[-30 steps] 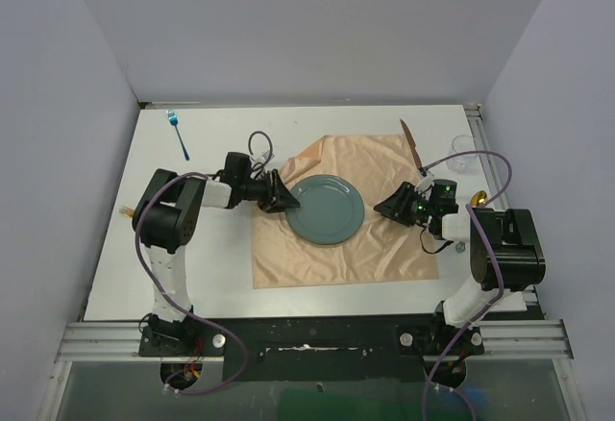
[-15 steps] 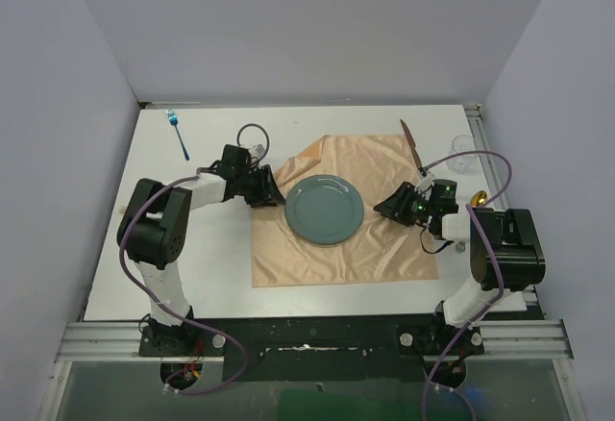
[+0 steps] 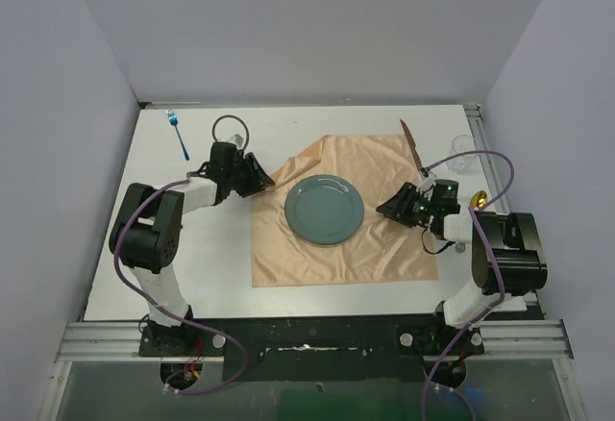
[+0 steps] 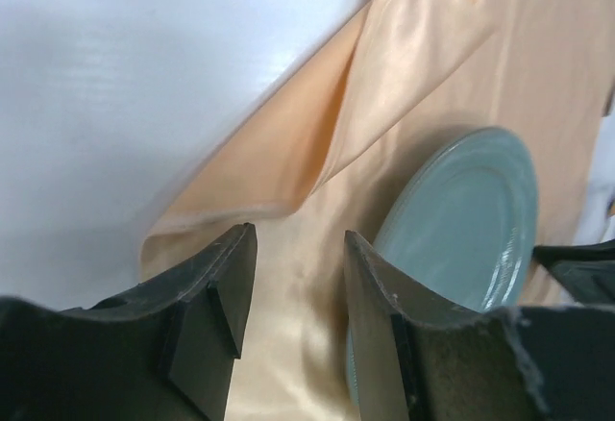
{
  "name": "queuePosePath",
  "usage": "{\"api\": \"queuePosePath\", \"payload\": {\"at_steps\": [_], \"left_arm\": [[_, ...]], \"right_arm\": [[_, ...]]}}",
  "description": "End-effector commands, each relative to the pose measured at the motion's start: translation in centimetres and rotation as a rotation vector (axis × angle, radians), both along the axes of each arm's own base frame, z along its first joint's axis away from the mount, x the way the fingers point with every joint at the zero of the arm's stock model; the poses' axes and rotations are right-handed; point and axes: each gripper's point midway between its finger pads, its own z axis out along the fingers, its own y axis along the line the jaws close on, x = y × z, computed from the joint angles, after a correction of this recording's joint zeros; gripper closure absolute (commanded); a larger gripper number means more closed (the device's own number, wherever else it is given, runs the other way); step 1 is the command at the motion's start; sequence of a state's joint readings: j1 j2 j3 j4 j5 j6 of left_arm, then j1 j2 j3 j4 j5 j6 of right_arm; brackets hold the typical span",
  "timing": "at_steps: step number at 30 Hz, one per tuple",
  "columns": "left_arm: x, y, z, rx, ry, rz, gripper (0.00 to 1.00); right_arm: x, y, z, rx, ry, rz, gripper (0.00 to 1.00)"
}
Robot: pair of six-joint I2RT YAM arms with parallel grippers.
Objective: Set the dinner table for one person
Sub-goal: Place the plate on the napkin, then adjust the napkin at the center of the board.
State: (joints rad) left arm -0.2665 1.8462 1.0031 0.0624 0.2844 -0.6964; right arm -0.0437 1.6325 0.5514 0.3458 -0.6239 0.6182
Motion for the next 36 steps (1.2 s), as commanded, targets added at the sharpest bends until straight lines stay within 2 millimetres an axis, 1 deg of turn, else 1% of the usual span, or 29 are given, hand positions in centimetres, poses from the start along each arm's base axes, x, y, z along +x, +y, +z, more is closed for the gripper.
{"api": "queuePosePath", "payload": {"at_steps": [1,3,5,7,9,15,19,21,24,30,36], "left_arm": [[5.3,-1.9,6.3,-0.153,-0.232,0.044,0.61],[6.8,-2.5,8.0,-0.202,-0.306,0.044,0.61],[7.9,-3.1,8.7,-0.231,-0.342,0.039,0.61],[9.0,-3.8,8.6,-0.246,-0.343,0.017,0.61],[10.0,-4.6,8.0,-0.268,-0.333,-0.002,0.61],[11.6,-6.5,6.1,-0.336,-0.321,-0.036,0.61],[11.7,-7.2,4.6,-0.329,-0.296,-0.049,0.61],[11.7,-7.4,4.5,-0.328,-0.297,-0.053,0.61],[11.7,-7.7,4.2,-0.331,-0.295,-0.065,0.61],[12.0,-8.4,3.4,-0.344,-0.285,-0.078,0.61],[12.0,-8.6,2.0,-0.340,-0.267,-0.079,0.62]], "right_arm": [[0.7,-0.9,0.9,-0.043,-0.042,-0.015,0.60],[0.8,-0.8,1.1,-0.039,-0.047,-0.013,0.60],[1.0,-0.7,1.3,-0.032,-0.054,-0.009,0.60],[1.0,-0.6,1.6,-0.025,-0.062,-0.007,0.60],[1.1,-0.5,2.0,-0.020,-0.073,-0.005,0.60],[1.2,-0.3,3.9,-0.023,-0.113,0.002,0.60],[1.2,-0.6,5.4,-0.050,-0.144,-0.003,0.60],[1.2,-0.8,6.0,-0.065,-0.157,-0.005,0.60],[1.1,-1.0,6.3,-0.081,-0.163,-0.008,0.60],[0.5,-0.9,5.8,-0.080,-0.149,-0.006,0.60],[0.0,-1.0,5.2,-0.085,-0.137,-0.007,0.60]]}}
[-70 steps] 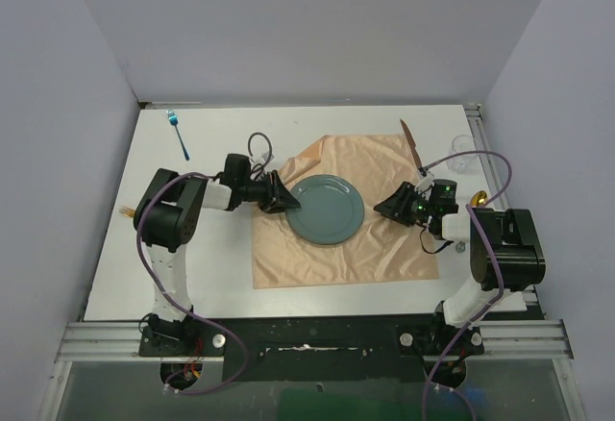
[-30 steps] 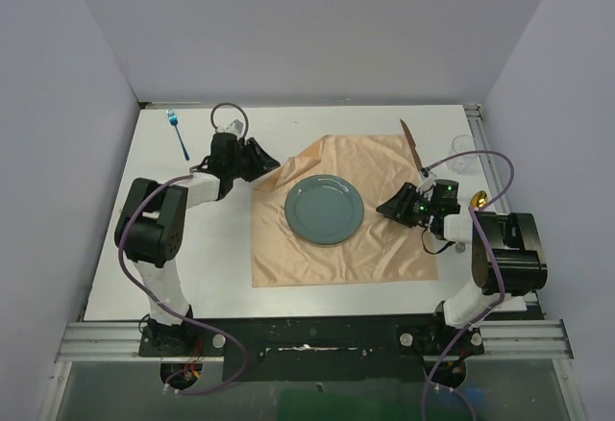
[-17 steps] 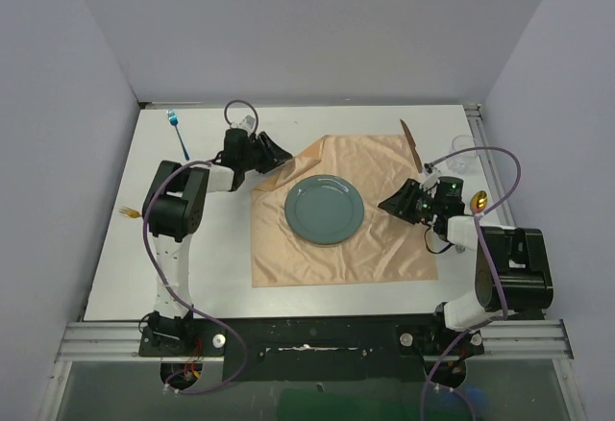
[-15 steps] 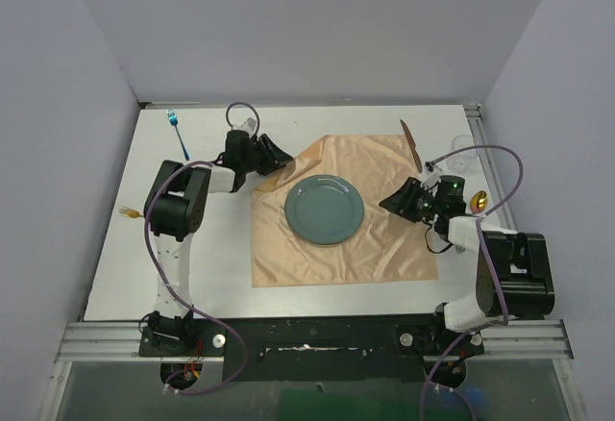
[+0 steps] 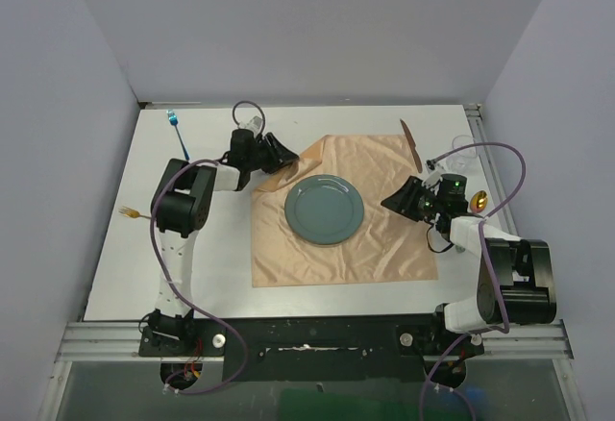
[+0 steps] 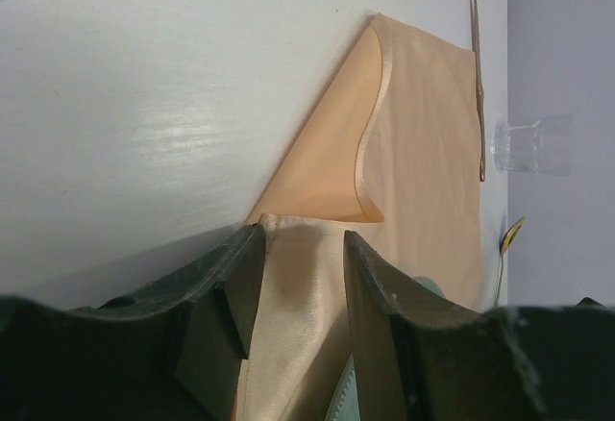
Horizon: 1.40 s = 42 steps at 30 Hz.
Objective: Set the dinner table for one person
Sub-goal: Adjust the napkin at the center of the board.
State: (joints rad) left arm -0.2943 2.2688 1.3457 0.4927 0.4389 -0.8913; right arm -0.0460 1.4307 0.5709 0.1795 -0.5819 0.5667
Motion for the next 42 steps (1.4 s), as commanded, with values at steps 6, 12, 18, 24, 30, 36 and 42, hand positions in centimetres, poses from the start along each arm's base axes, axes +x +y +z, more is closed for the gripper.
{"api": "queuePosePath", "payload": {"at_steps": [6,12,18,24,30,36,42], "left_arm": [[1.2,-1.0,0.1,0.005,-0.042,-0.019,0.63],[1.7,-1.4,-1.0,0.088,-0.022,-0.033,0.82],[1.8,-1.5,-1.7,0.139,-0.012,-0.042,1.00],[1.8,-0.5,-1.1,0.196,-0.026,-0.015,1.00],[1.9,1.0,2.2,0.330,-0.078,-0.012,0.71],[1.7,1.8,5.0,0.511,-0.125,-0.017,0.64],[0.6,1.0,2.9,0.592,-0.096,-0.064,0.64]], "right_arm": [[0.4,-0.4,1.1,-0.027,-0.059,-0.002,0.60],[0.3,-0.5,0.8,-0.031,-0.053,-0.001,0.60],[0.3,-0.7,0.4,-0.040,-0.042,-0.007,0.60],[0.0,-0.8,-0.2,-0.041,-0.029,-0.008,0.60],[0.0,-0.7,-0.4,-0.030,-0.026,-0.002,0.60],[0.2,-0.4,-0.6,-0.008,-0.026,0.002,0.60],[0.3,-0.2,-0.6,0.005,-0.027,0.008,0.60]]}}
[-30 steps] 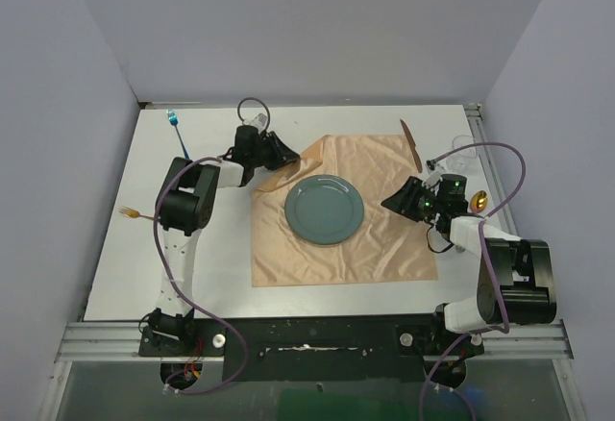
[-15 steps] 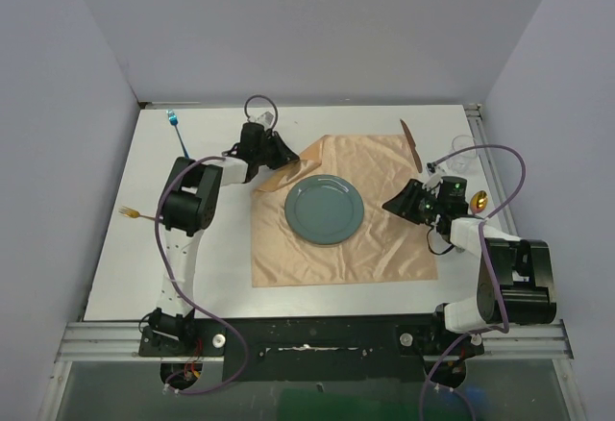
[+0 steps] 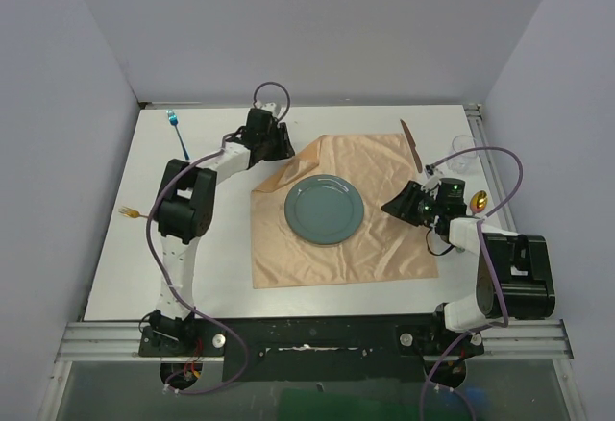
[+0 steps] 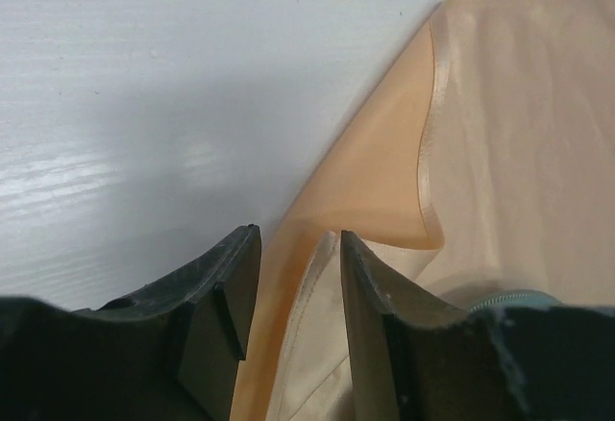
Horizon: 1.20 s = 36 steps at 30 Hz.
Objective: Set the dinner table for one person
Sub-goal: Adjust the napkin at the center of the board.
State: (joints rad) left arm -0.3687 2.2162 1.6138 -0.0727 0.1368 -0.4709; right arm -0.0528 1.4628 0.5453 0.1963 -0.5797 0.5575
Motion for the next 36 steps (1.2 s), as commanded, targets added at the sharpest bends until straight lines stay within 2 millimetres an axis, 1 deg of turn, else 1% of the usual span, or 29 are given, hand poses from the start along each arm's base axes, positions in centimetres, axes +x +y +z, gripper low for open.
{"api": "queuePosePath", "payload": {"at_steps": [1,4,8,12,16,17,18,19,21,27,31,32,33,34,35,36], "left_arm": [[-0.6,-0.9,1.4,0.080,-0.033,-0.051,0.64],[-1.0,-2.0,0.6,0.078,-0.022,-0.082,0.64],[-1.3,-3.1,0.3,0.061,-0.016,-0.104,0.64],[-1.4,-3.5,0.5,0.053,-0.017,-0.114,0.64],[-1.6,-3.7,-0.4,0.059,0.001,-0.121,0.67],[-1.7,-3.7,-0.7,0.062,0.006,-0.122,0.69],[-1.8,-3.7,-0.9,0.066,0.010,-0.122,0.74],[-1.8,-3.7,-1.1,0.072,0.012,-0.118,0.82],[-1.8,-3.5,-1.2,0.081,0.011,-0.109,1.00],[-1.1,-2.9,-0.5,0.106,-0.017,-0.071,1.00],[-1.3,-2.9,-0.1,0.110,-0.013,-0.085,1.00],[-1.5,-3.0,-0.1,0.111,-0.003,-0.097,0.96],[-1.6,-3.1,0.1,0.110,0.002,-0.107,0.86],[-1.8,-3.2,0.3,0.098,0.008,-0.121,0.80],[-2.0,-3.2,0.5,0.073,0.018,-0.132,0.75],[-2.3,-3.5,0.9,0.033,0.025,-0.143,0.71]], "right_arm": [[0.9,0.0,1.0,0.008,-0.062,0.011,0.60],[0.8,-0.1,0.9,-0.002,-0.057,0.010,0.60],[0.7,-0.4,0.8,-0.021,-0.055,0.006,0.60],[0.7,-0.5,0.6,-0.025,-0.052,0.001,0.60],[0.6,-0.4,0.4,-0.018,-0.046,0.001,0.60],[0.5,-0.4,0.3,-0.017,-0.043,0.001,0.60],[0.5,-0.4,0.2,-0.017,-0.041,0.002,0.60],[0.4,-0.4,0.2,-0.016,-0.041,0.002,0.60],[0.4,-0.3,0.2,-0.016,-0.041,0.003,0.60],[0.4,-0.4,0.2,-0.019,-0.044,0.000,0.60],[0.3,-0.3,0.1,-0.013,-0.042,0.004,0.60],[0.3,-0.3,0.0,-0.010,-0.040,0.005,0.60],[0.3,-0.2,0.0,-0.009,-0.041,0.008,0.60],[0.3,-0.2,0.0,-0.007,-0.038,0.008,0.60],[0.2,-0.2,-0.1,-0.006,-0.038,0.007,0.60],[0.2,-0.2,-0.1,-0.005,-0.038,0.007,0.60]]}}
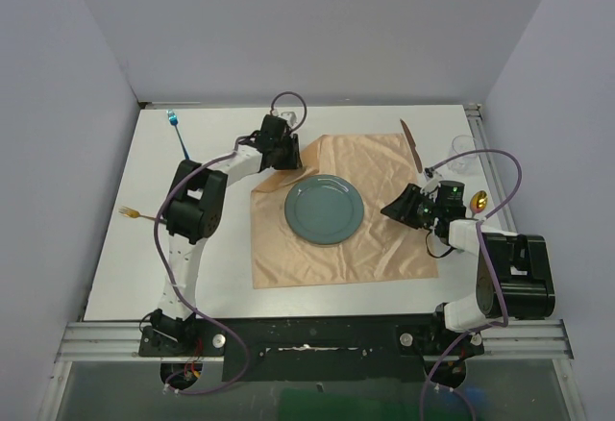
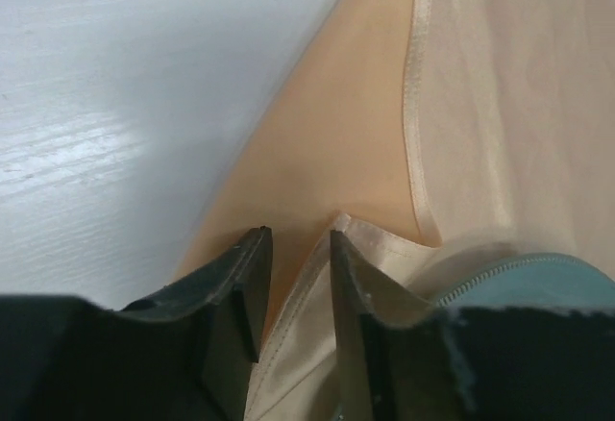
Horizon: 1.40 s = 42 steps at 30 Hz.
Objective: Set the dinner table for one person
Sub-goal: Adjust the napkin at the center of the board.
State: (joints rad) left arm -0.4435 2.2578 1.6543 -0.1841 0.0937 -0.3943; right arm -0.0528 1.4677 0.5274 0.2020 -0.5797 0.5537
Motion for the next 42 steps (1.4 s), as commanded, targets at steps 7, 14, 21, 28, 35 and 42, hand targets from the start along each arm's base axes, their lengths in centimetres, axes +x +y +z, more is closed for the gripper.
{"api": "queuePosePath", "payload": {"at_steps": [7,14,21,28,35,42], "left_arm": [[-0.4,-1.0,6.1,-0.422,0.038,-0.083,0.64],[-1.0,-0.9,4.6,-0.541,0.124,-0.090,0.66],[-1.4,-1.3,4.1,-0.644,0.158,-0.113,0.73],[-2.2,-1.1,5.7,-0.687,0.122,-0.148,0.66],[-2.9,-1.0,7.6,-0.705,0.091,-0.209,0.64],[-3.7,-1.2,9.2,-0.752,0.058,-0.243,0.64]], "right_arm": [[0.8,-0.1,0.5,0.007,-0.053,0.004,0.60],[0.9,-0.1,0.5,0.006,-0.052,0.001,0.60],[0.7,-0.2,0.3,-0.002,-0.045,-0.002,0.60],[0.7,-0.1,0.3,0.003,-0.044,0.002,0.60],[0.8,0.1,0.0,0.022,-0.033,0.009,0.60],[0.7,0.4,-0.4,0.038,-0.022,0.019,0.60]]}}
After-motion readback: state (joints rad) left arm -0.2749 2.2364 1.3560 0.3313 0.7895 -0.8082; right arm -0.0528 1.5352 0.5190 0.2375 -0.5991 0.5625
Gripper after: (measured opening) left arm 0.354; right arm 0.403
